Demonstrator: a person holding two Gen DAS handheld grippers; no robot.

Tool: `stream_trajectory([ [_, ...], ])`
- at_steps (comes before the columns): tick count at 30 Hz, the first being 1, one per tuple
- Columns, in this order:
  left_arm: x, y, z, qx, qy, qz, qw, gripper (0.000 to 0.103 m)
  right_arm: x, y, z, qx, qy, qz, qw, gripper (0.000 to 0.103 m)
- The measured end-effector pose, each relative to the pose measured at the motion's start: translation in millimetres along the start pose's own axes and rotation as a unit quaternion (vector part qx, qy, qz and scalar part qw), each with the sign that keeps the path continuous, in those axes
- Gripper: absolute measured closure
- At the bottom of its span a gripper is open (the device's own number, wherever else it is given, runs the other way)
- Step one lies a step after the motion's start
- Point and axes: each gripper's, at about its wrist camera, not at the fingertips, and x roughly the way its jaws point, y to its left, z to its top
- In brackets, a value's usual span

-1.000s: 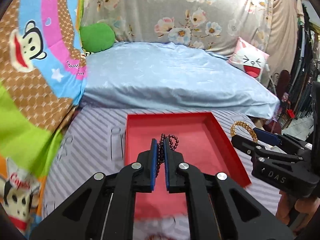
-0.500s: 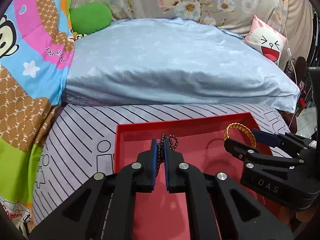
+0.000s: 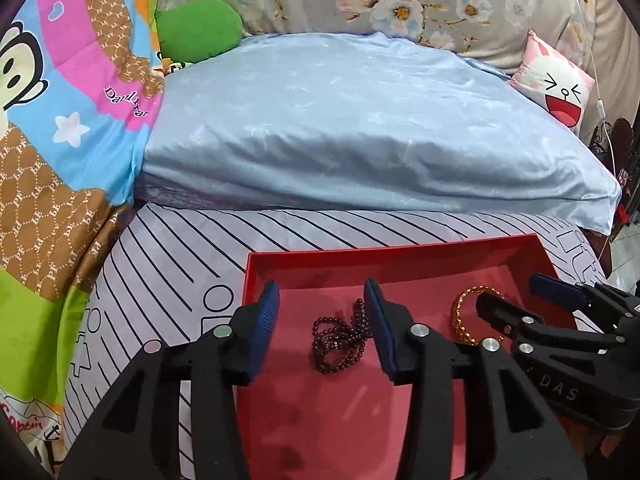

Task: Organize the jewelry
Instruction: 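Carry both held bracelets into the red tray and open both tools, then move both open tools back over the remaining bracelet pile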

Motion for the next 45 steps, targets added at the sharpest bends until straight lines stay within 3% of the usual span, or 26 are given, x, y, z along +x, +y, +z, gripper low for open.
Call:
stream_trajectory([
  [9, -52, 12, -3, -0.014, -0.032, -0.002, 0.9994, 0.061, -61, 6, -11, -0.024, -0.05, -0.001, 0.998, 0.037],
  [14, -98, 15, -25, -0.007, -0.05, -0.002, 0.9987, 0.058, -102, 6, -43, -0.029, -0.07, 0.008, 0.997, 0.036],
  [21, -145, 16, -82, 0.006, -0.054, 0.006, 0.9985, 0.053, -151, 9, -111, -0.054, -0.09, -0.02, 0.994, 0.035],
  [35, -169, 22, -205, -0.021, 0.01, 0.01, 0.9997, 0.052, -167, 13, -228, -0.047, -0.045, -0.018, 0.998, 0.035],
  [45, -162, 22, -250, -0.031, 0.038, 0.013, 0.9987, 0.052, -159, 11, -272, -0.029, -0.011, -0.01, 0.999, 0.035],
])
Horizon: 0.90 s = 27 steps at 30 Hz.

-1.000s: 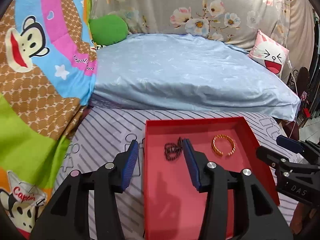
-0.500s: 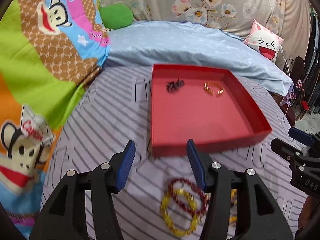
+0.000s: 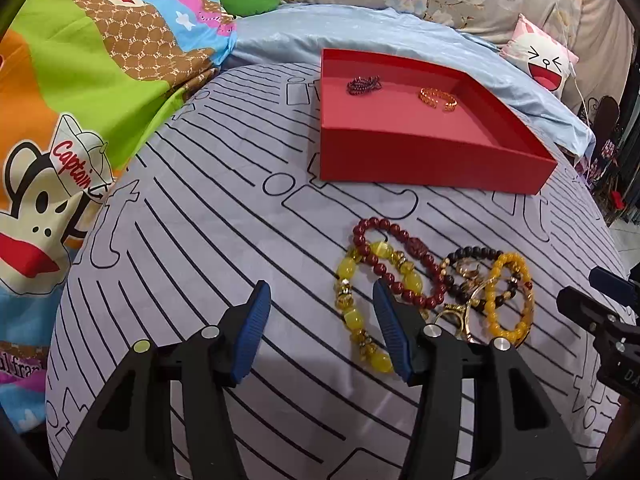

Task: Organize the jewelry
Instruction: 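Move both open tools back over the remaining bracelet pile, then grasp the yellow bead bracelet with the left tool while the right tool grasps the thin gold bangle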

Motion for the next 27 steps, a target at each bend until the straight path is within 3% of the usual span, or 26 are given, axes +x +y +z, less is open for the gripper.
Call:
stream_trajectory([
  [7, 8, 2, -5, -0.005, 0.002, 0.004, 1.0, 0.056, 3, 12, -12, -0.014, 0.006, 0.003, 1.0, 0.035],
  [10, 7, -1, -6, 0.001, -0.005, 0.004, 1.0, 0.067, 3, 16, -12, -0.017, 0.007, 0.005, 1.0, 0.035],
  [12, 6, -2, -7, 0.004, -0.007, -0.005, 1.0, 0.081, 4, 17, -12, -0.018, 0.006, 0.007, 1.0, 0.035],
  [15, 5, -1, -7, 0.002, -0.005, -0.015, 0.9999, 0.094, 5, 20, -12, -0.02, 0.007, 0.011, 1.0, 0.035],
  [21, -3, 2, -17, 0.003, -0.006, -0.018, 0.9998, 0.094, 6, 28, -12, -0.027, 0.004, 0.022, 0.999, 0.042],
  [27, -8, 6, -27, 0.002, -0.011, -0.018, 0.9998, 0.094, 11, 42, -9, -0.046, 0.001, 0.033, 0.998, 0.043],
])
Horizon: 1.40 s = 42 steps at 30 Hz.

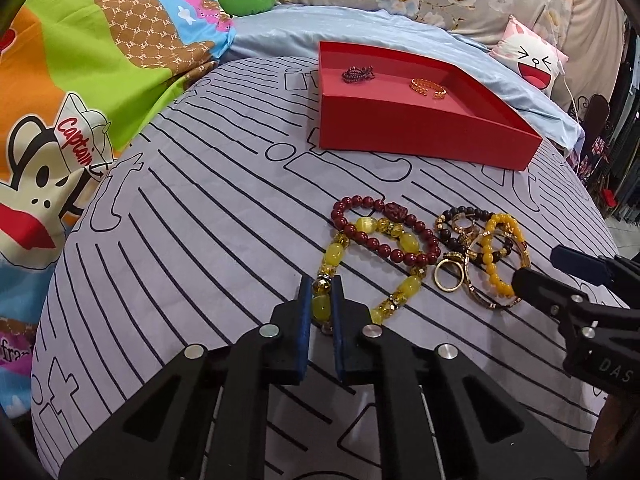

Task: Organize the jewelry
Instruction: 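Grasp the yellow bead bracelet with the left tool while the right tool grasps the thin gold bangle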

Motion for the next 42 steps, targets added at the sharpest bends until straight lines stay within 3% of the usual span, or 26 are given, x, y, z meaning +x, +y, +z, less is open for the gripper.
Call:
stream_trajectory([
  [14, -1, 1, -3, -0.001, -0.007, -0.002, 1.0, 0.094, 18, 32, 0, -0.071, 0.0, -0.027, 0.997, 0.035],
  [17, -1, 1, -3, -0.003, -0.007, -0.004, 1.0, 0.094, 20, 33, 0, -0.079, -0.004, -0.034, 0.996, 0.035],
  [20, -1, 1, -2, -0.004, -0.007, -0.005, 1.0, 0.094, 19, 33, 1, -0.08, -0.009, -0.039, 0.996, 0.043],
  [30, -3, 4, 1, -0.024, 0.004, -0.027, 0.9993, 0.094, 7, 13, 2, -0.029, -0.014, -0.013, 0.999, 0.043],
  [42, -38, -9, 11, -0.02, -0.02, -0.058, 0.9979, 0.094, -17, -12, 0, 0.008, -0.029, -0.015, 0.999, 0.043],
])
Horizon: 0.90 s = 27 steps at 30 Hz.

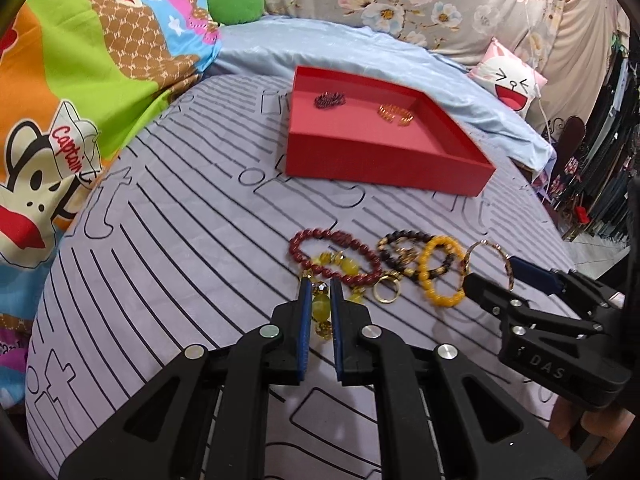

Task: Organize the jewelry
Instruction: 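Grasp the yellow bead bracelet with the left tool while the right tool grasps the thin gold bangle, then carry both bracelets into the red tray and open both tools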

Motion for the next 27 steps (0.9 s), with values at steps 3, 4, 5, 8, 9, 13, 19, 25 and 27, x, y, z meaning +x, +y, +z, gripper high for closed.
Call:
stream_trajectory([
  [3, -8, -1, 5, -0.002, -0.005, -0.003, 1.0, 0.094, -5, -6, 0, 0.01, -0.002, 0.005, 1.0, 0.043],
  [4, -11, -1, 6, -0.003, -0.007, -0.004, 1.0, 0.094, -7, -7, 1, 0.013, -0.003, 0.006, 1.0, 0.044],
  [5, -14, -1, 9, -0.003, -0.01, -0.006, 0.9999, 0.094, -8, -9, 1, 0.015, -0.004, 0.007, 1.0, 0.044],
  [8, -23, -2, 17, -0.004, -0.015, -0.013, 0.9998, 0.094, -13, -13, 4, 0.02, -0.007, 0.009, 1.0, 0.044],
  [9, -26, -3, 20, -0.005, -0.017, -0.016, 0.9997, 0.094, -15, -14, 5, 0.022, -0.008, 0.01, 1.0, 0.043],
  [13, -36, -7, 34, -0.002, -0.024, -0.026, 0.9994, 0.094, -21, -18, 12, 0.026, -0.015, 0.01, 1.0, 0.044],
  [19, -44, -15, 60, 0.011, -0.039, -0.036, 0.9986, 0.094, -25, -29, 31, 0.04, -0.023, 0.015, 0.999, 0.044],
  [25, -41, -22, 107, 0.027, -0.065, -0.048, 0.9964, 0.094, -24, -50, 70, 0.053, -0.04, 0.023, 0.998, 0.043],
  [27, -34, -24, 126, 0.03, -0.073, -0.051, 0.9955, 0.094, -21, -53, 87, 0.051, -0.044, 0.023, 0.997, 0.043],
])
